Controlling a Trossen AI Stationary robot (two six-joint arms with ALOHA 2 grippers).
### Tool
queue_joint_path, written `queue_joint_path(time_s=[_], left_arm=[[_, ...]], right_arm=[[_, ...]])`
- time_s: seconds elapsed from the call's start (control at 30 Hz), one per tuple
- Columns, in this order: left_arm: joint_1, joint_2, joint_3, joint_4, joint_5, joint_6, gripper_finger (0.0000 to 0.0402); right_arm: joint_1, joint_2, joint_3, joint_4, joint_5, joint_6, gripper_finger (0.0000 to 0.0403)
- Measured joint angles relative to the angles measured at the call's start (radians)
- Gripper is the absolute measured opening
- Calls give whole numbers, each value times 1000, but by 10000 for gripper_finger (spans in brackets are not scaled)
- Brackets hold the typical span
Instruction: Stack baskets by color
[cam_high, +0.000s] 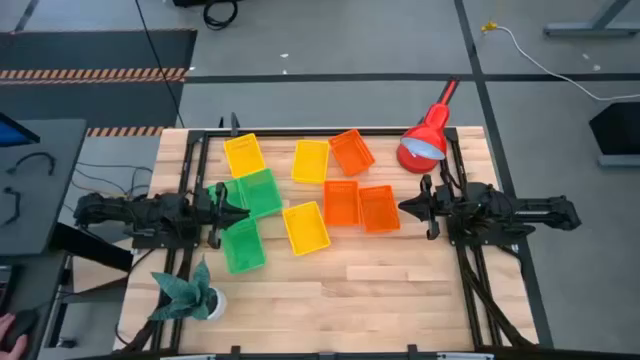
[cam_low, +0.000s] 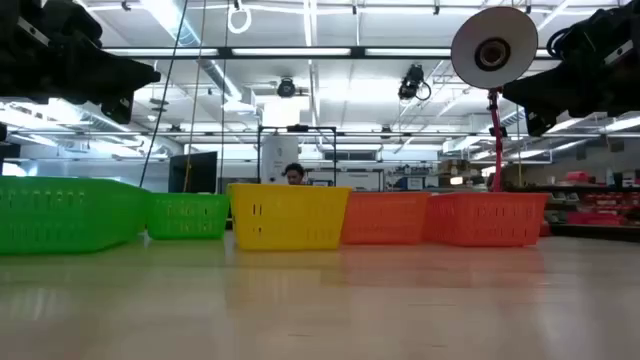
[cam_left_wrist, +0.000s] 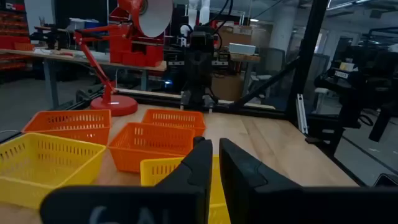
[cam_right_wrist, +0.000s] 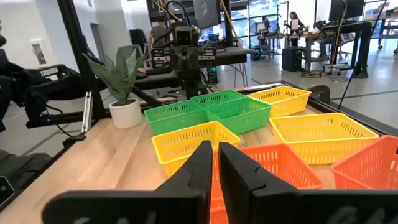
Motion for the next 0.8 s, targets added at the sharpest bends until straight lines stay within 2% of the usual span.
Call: queue_joint_path(time_s=[0.8], left_arm=[[0,0,0,0,0,0,28]], right_arm=[[0,0,0,0,0,0,32]])
